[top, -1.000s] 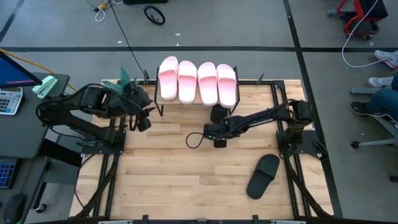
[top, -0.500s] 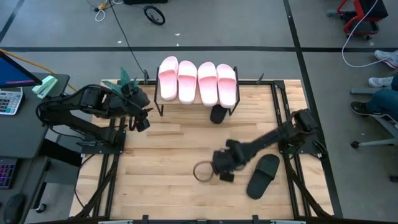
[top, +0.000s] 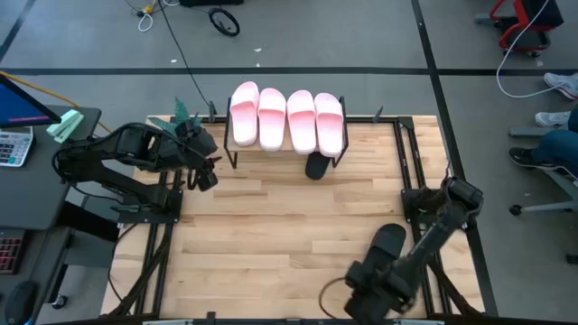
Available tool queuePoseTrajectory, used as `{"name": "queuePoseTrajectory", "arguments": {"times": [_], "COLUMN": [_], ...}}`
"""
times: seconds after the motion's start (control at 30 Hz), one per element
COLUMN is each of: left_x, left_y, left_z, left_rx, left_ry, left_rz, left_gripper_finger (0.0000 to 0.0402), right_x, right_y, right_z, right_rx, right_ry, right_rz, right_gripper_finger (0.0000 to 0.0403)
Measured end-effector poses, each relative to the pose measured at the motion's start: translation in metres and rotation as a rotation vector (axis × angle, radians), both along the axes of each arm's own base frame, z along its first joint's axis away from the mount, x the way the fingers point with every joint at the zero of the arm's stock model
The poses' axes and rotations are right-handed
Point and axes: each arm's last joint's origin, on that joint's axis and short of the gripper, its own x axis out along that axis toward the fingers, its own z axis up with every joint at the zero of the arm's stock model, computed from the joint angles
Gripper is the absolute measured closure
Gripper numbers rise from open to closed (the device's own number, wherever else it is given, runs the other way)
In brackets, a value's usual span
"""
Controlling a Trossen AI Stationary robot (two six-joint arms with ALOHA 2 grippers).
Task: Pick and place slides into the shelf
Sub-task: Put the black slides under the shelf
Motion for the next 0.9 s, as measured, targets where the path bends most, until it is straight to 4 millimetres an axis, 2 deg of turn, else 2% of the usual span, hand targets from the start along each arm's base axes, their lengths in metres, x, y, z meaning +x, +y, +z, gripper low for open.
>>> {"name": "queuePoseTrajectory", "arguments": {"times": [0.17, 0.3, 0.43, 0.7, 0.9], "left_x": [0.0, 0.0, 0.0, -0.001, -0.001], "left_y": [0.0, 0.0, 0.0, 0.0, 0.0], "left_z": [0.0, 0.0, 0.0, -0.001, -0.001], "left_rx": [-0.031, -0.036, -0.049, -0.044, -0.042], "left_ry": [-0.027, -0.031, -0.043, -0.024, -0.023], "left_rz": [0.04, 0.047, 0.063, 0.058, 0.056], "left_gripper_finger": [0.0251, 0.0254, 0.026, 0.0264, 0.0256], "right_x": [-0.029, -0.042, -0.044, -0.039, -0.038], "right_y": [0.024, 0.023, 0.019, 0.027, 0.026], "right_z": [0.003, -0.007, -0.014, -0.014, -0.021], "right_rx": [0.023, -0.072, -0.149, -0.114, -0.17], "right_ry": [0.007, 0.067, 0.095, -0.009, -0.024], "right_rz": [0.019, 0.05, 0.048, 0.048, 0.045], "right_gripper_finger": [0.0259, 0.0262, 0.0268, 0.0271, 0.0271]}}
